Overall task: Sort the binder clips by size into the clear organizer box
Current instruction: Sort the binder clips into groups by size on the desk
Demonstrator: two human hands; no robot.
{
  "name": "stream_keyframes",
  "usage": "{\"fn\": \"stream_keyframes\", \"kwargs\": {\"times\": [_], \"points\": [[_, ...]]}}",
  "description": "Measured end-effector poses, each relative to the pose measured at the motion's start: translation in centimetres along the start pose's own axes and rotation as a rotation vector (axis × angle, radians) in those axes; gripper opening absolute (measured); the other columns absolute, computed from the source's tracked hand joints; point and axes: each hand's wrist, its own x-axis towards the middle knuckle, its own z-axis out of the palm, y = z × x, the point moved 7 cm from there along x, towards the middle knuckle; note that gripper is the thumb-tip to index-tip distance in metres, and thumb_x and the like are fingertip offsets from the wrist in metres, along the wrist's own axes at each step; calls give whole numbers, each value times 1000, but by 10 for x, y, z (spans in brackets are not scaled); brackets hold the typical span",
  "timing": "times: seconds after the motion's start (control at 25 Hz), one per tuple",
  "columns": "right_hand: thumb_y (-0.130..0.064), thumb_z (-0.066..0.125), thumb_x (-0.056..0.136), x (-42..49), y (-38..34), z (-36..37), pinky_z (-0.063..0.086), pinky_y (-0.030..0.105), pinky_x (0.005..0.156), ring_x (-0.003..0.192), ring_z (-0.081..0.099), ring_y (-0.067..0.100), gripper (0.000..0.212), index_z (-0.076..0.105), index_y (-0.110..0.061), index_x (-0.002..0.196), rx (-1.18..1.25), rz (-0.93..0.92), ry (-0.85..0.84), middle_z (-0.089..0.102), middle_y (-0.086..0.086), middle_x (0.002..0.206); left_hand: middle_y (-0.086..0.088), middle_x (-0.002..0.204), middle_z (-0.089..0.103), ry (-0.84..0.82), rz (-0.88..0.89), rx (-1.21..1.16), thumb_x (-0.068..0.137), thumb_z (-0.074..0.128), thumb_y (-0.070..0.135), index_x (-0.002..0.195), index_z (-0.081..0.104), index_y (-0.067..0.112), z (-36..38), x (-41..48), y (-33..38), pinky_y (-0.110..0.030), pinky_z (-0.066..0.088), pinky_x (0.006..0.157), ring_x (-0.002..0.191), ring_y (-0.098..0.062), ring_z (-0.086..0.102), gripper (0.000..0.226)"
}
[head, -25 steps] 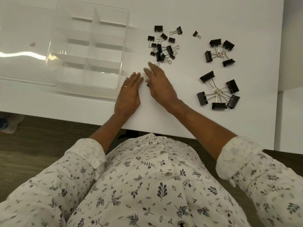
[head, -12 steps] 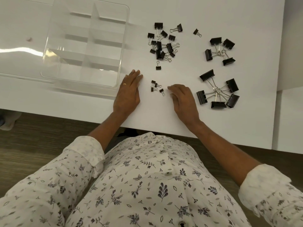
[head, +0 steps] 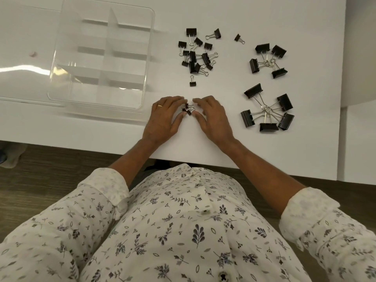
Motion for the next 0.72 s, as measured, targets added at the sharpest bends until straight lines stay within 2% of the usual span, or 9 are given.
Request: {"fn": "stream_keyframes", "kwargs": {"times": [0.12,0.32,0.4,0.52,0.64,0.72], "points": [[-24,60,101,2,-3,1,49,37,83,95,57,20,27,66,-17,126,-15,-76,-39,59,4,112,2,142,57,5,2,-8,105,53,31,139,56,19,-1,-3,2,-37,37,109,132,-18,50,37],[-27,55,104,24,-4,-7,49,26,82,93,59,11,29,64,-14,128,76,-127,-115,64,3,112,1,138,56,20,-18,9,105,52,29,137,58,22,-4,-9,1,-36,37,107,130,-19,50,33],[-25,54,104,37,-4,-10,51,29,85,98,62,14,27,65,-13,125,76,-137,-135,67,3,111,1,138,56,14,-24,6,105,52,30,137,58,22,-4,-9,2,-37,37,107,131,-19,49,34],[-11,54,102,49,-6,-12,51,33,88,106,62,25,28,64,-10,127,15,-147,-79,63,9,120,0,144,53,1,2,-4,105,53,36,140,56,21,-4,-8,5,-37,37,111,135,-20,47,38],[-7,56,99,56,-7,-8,53,38,86,110,57,31,36,61,-10,134,-119,-154,-51,59,11,128,-4,153,49,-46,140,25,105,54,37,141,58,20,4,-10,13,-35,33,117,142,-22,44,40],[-10,59,97,56,-6,-3,54,44,81,105,57,31,29,65,-10,126,-181,-182,-65,60,10,126,-5,148,53,-66,206,25,105,54,31,136,63,21,9,-12,16,-38,35,117,141,-26,45,34]]}}
